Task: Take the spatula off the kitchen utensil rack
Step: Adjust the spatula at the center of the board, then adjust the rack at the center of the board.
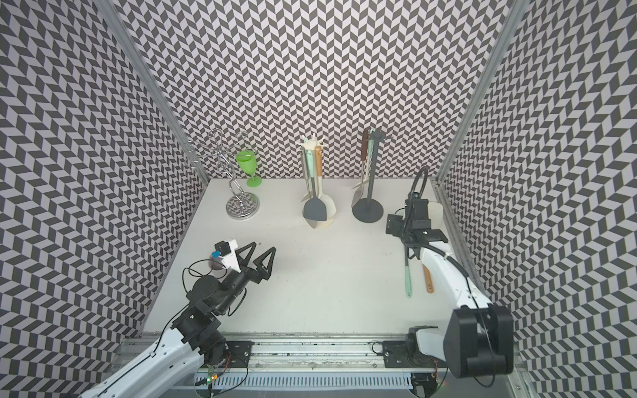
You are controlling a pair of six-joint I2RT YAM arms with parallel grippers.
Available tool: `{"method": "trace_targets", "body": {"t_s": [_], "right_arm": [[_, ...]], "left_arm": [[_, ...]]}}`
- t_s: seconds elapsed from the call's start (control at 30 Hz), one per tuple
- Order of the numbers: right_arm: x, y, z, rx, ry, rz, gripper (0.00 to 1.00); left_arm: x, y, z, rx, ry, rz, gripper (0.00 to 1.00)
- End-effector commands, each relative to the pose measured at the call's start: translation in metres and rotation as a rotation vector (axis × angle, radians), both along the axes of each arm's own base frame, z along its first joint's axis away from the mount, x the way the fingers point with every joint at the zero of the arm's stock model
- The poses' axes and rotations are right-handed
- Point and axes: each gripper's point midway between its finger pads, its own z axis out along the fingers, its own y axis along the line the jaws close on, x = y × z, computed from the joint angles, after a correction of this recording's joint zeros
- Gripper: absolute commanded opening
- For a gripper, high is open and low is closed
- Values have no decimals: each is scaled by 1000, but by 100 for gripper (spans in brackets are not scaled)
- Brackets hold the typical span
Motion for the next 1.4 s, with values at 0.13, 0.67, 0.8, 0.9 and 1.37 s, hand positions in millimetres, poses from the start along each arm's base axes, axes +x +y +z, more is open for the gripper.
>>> {"method": "trace_targets", "body": {"t_s": [0.13,0.67,0.8,0.9,1.37], "right_arm": [[-20,47,53,373,-262,106,100],[-5,95,20,473,-396,411,73],[15,109,11,482,-395,467,65],[34,112,4,456,-386,466,65],[122,99,-6,299,-369,438,40]], "left_arm": [[-12,0,9,-26,-49,-31,100],[-6,-11,13,-77,-14,-72,100],[11,-11,-8,-7,47,-8,100],[19,-11,-20,41,66,14,100],[17,-4,-24,107,41,24,100]]}}
